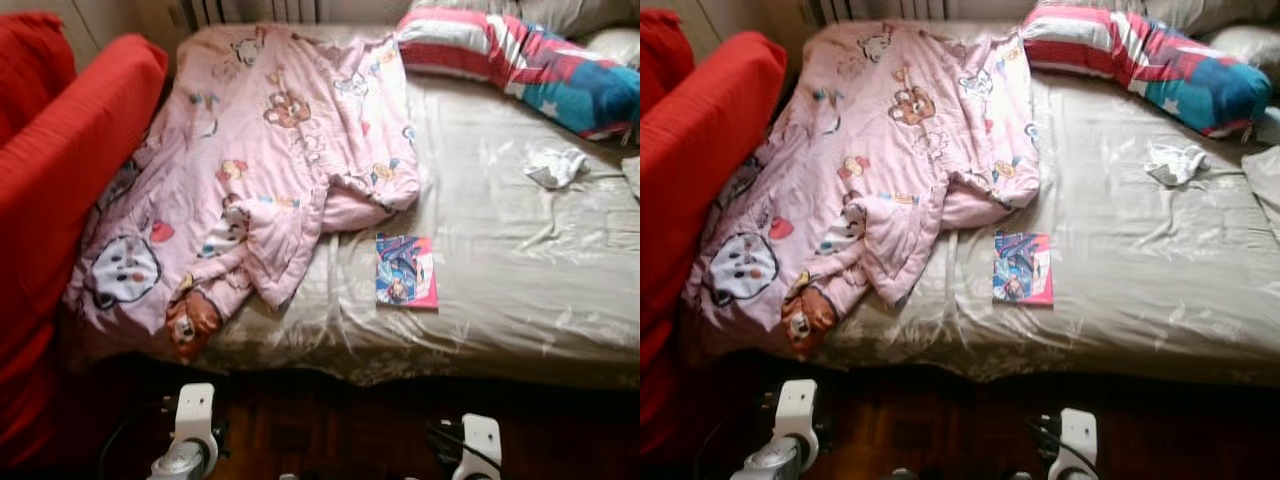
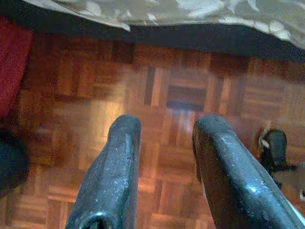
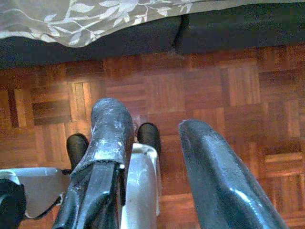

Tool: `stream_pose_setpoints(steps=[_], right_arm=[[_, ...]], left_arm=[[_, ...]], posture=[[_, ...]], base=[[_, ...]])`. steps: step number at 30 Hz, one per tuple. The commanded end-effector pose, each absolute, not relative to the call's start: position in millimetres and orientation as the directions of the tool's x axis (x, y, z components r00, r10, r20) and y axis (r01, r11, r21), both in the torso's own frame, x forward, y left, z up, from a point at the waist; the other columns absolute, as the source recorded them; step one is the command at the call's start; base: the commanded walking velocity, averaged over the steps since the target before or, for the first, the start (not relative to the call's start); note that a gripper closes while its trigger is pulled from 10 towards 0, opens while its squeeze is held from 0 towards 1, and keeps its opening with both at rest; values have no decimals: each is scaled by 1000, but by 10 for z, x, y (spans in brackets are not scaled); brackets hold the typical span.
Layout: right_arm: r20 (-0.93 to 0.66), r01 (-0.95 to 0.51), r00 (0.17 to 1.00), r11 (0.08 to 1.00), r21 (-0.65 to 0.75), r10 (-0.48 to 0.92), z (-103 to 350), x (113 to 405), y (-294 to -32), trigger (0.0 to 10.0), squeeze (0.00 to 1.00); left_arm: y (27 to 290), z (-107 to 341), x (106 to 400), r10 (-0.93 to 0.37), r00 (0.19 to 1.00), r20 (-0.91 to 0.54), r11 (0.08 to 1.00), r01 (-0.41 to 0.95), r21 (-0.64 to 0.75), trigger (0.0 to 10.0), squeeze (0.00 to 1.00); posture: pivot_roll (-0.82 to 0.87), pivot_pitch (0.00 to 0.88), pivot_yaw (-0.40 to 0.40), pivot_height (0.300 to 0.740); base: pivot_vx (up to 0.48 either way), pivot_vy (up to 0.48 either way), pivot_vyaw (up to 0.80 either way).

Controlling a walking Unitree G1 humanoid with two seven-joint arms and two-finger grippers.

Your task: Clean up the room

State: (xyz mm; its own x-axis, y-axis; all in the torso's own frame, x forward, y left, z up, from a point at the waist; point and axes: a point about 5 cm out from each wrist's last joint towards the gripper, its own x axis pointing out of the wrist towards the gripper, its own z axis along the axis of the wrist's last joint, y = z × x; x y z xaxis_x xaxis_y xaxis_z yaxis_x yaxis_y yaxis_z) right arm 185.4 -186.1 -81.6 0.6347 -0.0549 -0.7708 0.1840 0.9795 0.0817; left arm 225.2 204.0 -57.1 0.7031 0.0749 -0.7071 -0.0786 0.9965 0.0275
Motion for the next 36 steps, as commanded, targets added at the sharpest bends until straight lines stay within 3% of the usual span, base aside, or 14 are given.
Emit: stream_pose_setpoints(steps=[1,26,36], right_arm=[[-792,189,608,979,80,-53,-867,1754,-1853,10000,0],[-782,198,621,976,93,-52,-852,1785,-1833,10000,0],[-773,199,632,975,101,-49,-839,1811,-1823,10000,0]], left_arm=[[2062,-620,2171,78,679,-730,996,-78,35,10000,0],[2032,-621,2177,70,682,-728,997,-74,26,10000,0],[2044,-619,2178,69,680,-729,997,-73,27,10000,0]], posture=[[-72,188,40,740],[-66,210,38,740],[-68,212,38,740]], base=[[0,0,0],[0,0,0],[260,0,0]])
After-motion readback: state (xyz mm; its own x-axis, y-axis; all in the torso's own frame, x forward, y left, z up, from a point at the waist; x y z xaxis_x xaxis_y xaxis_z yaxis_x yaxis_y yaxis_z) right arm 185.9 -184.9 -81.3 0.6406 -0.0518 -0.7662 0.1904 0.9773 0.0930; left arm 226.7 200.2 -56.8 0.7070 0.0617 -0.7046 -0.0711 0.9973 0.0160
